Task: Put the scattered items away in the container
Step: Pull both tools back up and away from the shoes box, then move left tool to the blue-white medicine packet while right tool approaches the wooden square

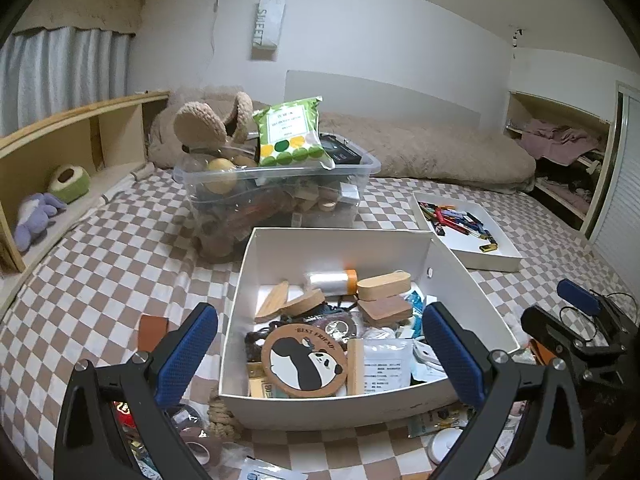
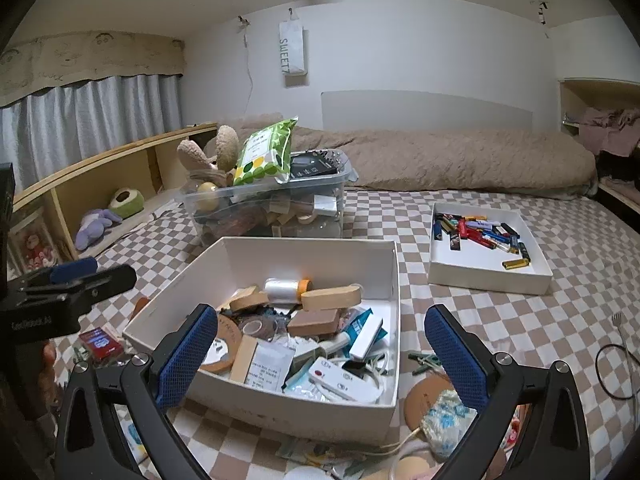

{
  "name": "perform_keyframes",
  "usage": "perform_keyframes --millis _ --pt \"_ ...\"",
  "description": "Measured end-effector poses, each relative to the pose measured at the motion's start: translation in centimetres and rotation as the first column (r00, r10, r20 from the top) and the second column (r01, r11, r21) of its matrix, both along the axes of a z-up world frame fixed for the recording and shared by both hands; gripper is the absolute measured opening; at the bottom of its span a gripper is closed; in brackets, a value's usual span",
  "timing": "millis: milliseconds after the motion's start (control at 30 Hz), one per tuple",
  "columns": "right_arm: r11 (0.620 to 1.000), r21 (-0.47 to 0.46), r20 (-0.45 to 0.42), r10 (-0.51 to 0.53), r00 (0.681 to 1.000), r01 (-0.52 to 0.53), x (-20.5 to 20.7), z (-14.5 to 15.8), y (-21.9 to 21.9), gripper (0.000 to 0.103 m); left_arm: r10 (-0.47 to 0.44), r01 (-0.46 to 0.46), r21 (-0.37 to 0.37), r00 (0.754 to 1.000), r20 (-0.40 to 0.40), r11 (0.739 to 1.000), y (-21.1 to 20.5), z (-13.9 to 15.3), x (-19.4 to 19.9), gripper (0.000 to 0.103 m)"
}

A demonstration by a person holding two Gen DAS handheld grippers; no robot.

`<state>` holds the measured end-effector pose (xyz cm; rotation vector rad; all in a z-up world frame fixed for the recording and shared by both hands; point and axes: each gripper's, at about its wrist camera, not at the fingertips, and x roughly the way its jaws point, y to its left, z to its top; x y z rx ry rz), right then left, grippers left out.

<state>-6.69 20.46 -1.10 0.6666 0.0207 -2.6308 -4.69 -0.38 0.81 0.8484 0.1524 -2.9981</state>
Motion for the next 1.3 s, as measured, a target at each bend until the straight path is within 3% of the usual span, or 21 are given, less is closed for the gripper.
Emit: perform_keyframes --millis 467,833,1300 --pt "1.000 0.031 0.040 -0.002 0.999 0.001 2.9 -3.1 -0.2 0.103 -0.004 0.006 -0.056 0.999 0.035 0.998 1.2 -3.6 2.2 0.103" --pt "0.996 0.093 0.155 -0.005 0.988 -0.009 5.3 -8.0 -0.5 0.103 0.014 -0.011 -0.023 0.991 0.132 1.000 0.1 -7.3 3.9 0.103" --pt "0.993 0.117 0.242 -0.003 0.970 -0.026 7.5 -11.1 -1.6 0.103 0.049 -0.041 -0.035 0.961 0.272 0.999 -1.1 -12.6 6.3 0.103"
